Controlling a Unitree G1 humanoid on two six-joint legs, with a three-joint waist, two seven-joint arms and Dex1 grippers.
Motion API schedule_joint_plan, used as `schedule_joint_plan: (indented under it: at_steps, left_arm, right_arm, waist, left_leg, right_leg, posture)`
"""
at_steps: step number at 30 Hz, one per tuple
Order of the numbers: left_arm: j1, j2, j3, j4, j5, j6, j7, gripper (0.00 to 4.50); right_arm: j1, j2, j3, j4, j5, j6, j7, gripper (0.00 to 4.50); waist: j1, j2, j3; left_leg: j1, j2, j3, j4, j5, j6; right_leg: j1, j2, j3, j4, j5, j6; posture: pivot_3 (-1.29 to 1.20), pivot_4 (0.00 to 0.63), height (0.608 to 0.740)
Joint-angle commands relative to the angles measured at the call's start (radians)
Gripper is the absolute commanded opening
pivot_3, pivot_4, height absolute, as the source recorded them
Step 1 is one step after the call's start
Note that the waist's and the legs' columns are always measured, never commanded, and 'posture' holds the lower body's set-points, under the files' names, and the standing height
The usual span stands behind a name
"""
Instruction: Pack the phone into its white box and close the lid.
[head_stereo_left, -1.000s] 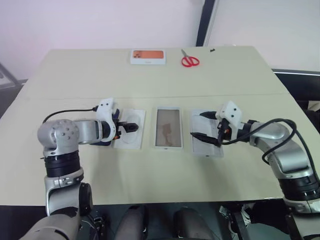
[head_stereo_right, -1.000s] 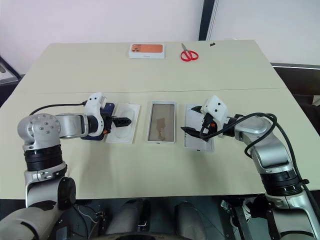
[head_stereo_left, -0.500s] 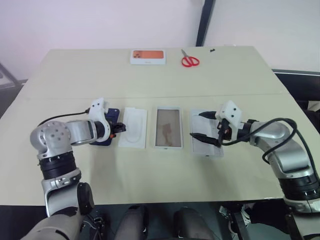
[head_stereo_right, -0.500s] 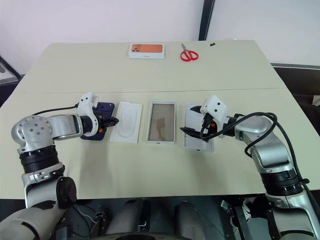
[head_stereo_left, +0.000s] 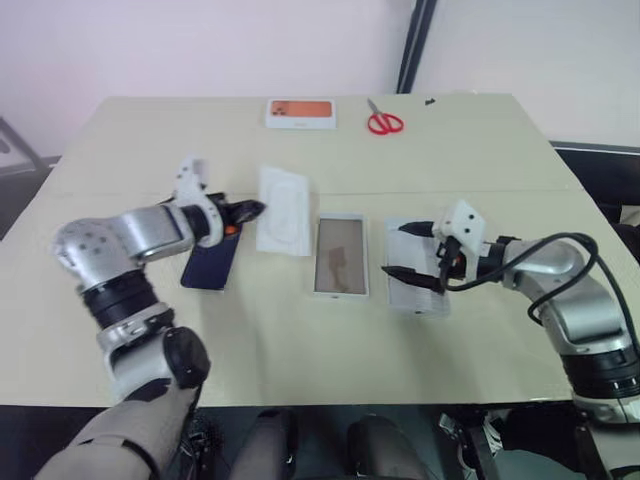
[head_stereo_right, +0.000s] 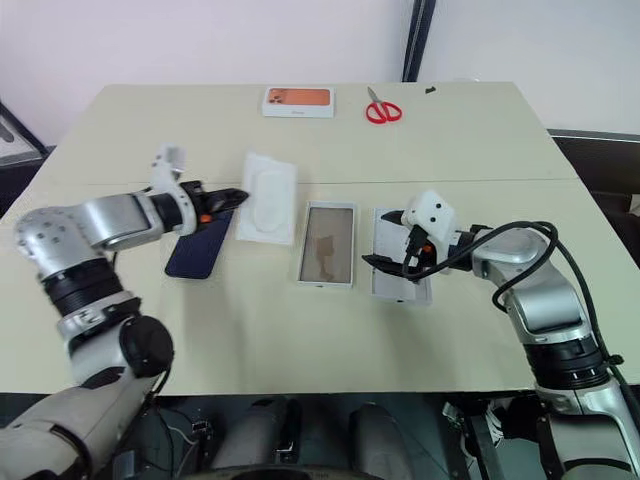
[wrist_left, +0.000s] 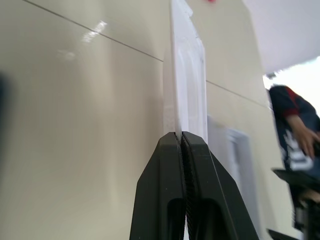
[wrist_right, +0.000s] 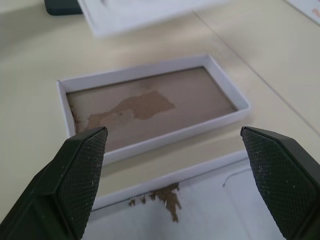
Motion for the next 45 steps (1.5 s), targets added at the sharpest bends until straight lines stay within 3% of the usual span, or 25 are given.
schedule_joint_plan:
  at_steps: [1, 6, 12, 24, 42, 45]
  left_arm:
    - [-0.019, -0.059, -0.038, -0.011, -0.044, 0.009, 0.044, 0.06]
    - [0.028, -0.177, -0.112, -0.055, -0.001, 0.009, 0.114, 0.06]
    - [0.074, -0.230, -0.142, -0.111, 0.003, 0.009, 0.152, 0.06]
    - [0.058, -0.249, -0.068, -0.159, 0.069, 0.008, 0.148, 0.06]
    - [0.069, -0.263, -0.111, -0.141, 0.098, 0.009, 0.114, 0.06]
    - [0.078, -0.256, -0.132, -0.148, 0.086, 0.009, 0.100, 0.98]
  right_arm:
    - [-0.007, -0.026, -0.034, -0.019, 0.008, -0.016, 0.006, 4.50]
    - [0.023, -0.038, -0.045, -0.046, 0.013, -0.012, -0.007, 4.50]
    - [0.042, -0.042, -0.053, -0.065, 0.016, -0.005, -0.018, 4.50]
    - [0.025, -0.036, -0.032, -0.059, 0.022, -0.007, 0.010, 4.50]
    - [0.026, -0.035, -0.033, -0.063, 0.024, -0.005, 0.017, 4.50]
    - [0.029, -0.034, -0.033, -0.065, 0.024, -0.004, 0.015, 4.50]
  waist:
    - [0.000, 0.000, 0.000]
    - [0.002, 0.000, 0.000]
    - [0.000, 0.000, 0.000]
    - [0.006, -0.001, 0.000]
    - [0.006, -0.001, 0.000]
    - [0.006, -0.001, 0.000]
  left_leg:
    - [0.000, 0.000, 0.000, 0.000, 0.000, 0.000]
    - [0.000, 0.000, 0.000, 0.000, 0.000, 0.000]
    - [0.000, 0.000, 0.000, 0.000, 0.000, 0.000]
    - [0.000, 0.000, 0.000, 0.001, 0.000, 0.000]
    - [0.000, 0.000, 0.000, 0.001, 0.000, 0.000]
    - [0.000, 0.000, 0.000, 0.001, 0.000, 0.000]
  right_leg:
    - [0.000, 0.000, 0.000, 0.000, 0.000, 0.000]
    - [0.000, 0.000, 0.000, 0.000, 0.000, 0.000]
    - [0.000, 0.000, 0.000, 0.000, 0.000, 0.000]
    - [0.001, 0.000, 0.000, 0.000, 0.000, 0.000]
    - [0.001, 0.000, 0.000, 0.000, 0.000, 0.000]
    - [0.001, 0.000, 0.000, 0.000, 0.000, 0.000]
  posture:
    - [0.00, 0.150, 0.740]
    - [0.00, 0.150, 0.740]
    - [0.00, 0.150, 0.740]
    - [0.00, 0.150, 0.740]
    - [0.00, 0.150, 0.740]
    - [0.00, 0.150, 0.740]
